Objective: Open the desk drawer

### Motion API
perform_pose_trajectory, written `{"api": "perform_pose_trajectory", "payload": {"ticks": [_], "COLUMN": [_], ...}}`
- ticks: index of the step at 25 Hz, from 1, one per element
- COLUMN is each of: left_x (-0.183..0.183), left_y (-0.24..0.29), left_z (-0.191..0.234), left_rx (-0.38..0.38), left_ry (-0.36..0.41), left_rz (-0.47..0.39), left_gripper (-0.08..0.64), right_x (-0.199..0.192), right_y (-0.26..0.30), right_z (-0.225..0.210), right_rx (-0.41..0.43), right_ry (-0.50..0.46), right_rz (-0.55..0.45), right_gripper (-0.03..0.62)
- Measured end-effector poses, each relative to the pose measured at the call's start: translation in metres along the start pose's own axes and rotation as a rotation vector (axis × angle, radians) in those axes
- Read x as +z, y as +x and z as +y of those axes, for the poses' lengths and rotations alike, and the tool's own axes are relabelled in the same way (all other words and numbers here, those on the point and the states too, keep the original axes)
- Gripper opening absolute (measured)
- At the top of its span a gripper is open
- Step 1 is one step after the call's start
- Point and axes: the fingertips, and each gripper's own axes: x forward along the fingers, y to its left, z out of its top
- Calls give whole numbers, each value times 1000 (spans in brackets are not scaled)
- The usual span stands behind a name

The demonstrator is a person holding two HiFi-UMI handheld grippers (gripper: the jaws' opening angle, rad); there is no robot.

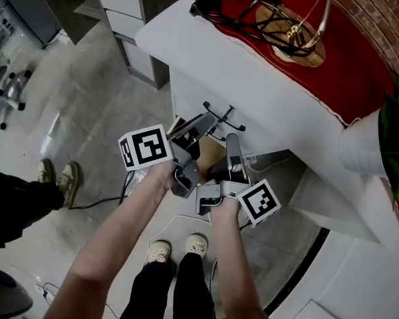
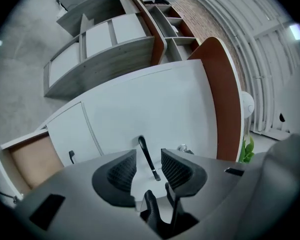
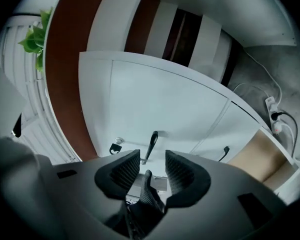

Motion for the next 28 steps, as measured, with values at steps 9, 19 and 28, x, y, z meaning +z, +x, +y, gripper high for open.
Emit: {"api": "perform_pose_trajectory", "payload": {"ticks": [9,19,28], "left_x": [17,8,9], "left_y": [13,23,23], "left_z": [17,14,12], "left_rx": [43,41,17], "left_ry": [-49,-51,-102], "left_rz": [-38,16,-4], "left_gripper": [140,92,52], "right_x": [12,11,13], "right_y": [30,32,29], "right_z": [1,1,2], "right_rx": [-28,-21,-21], "right_ry": [31,34,-41], "right_rz": [-13,7,7], "right_gripper": [147,116,78]}}
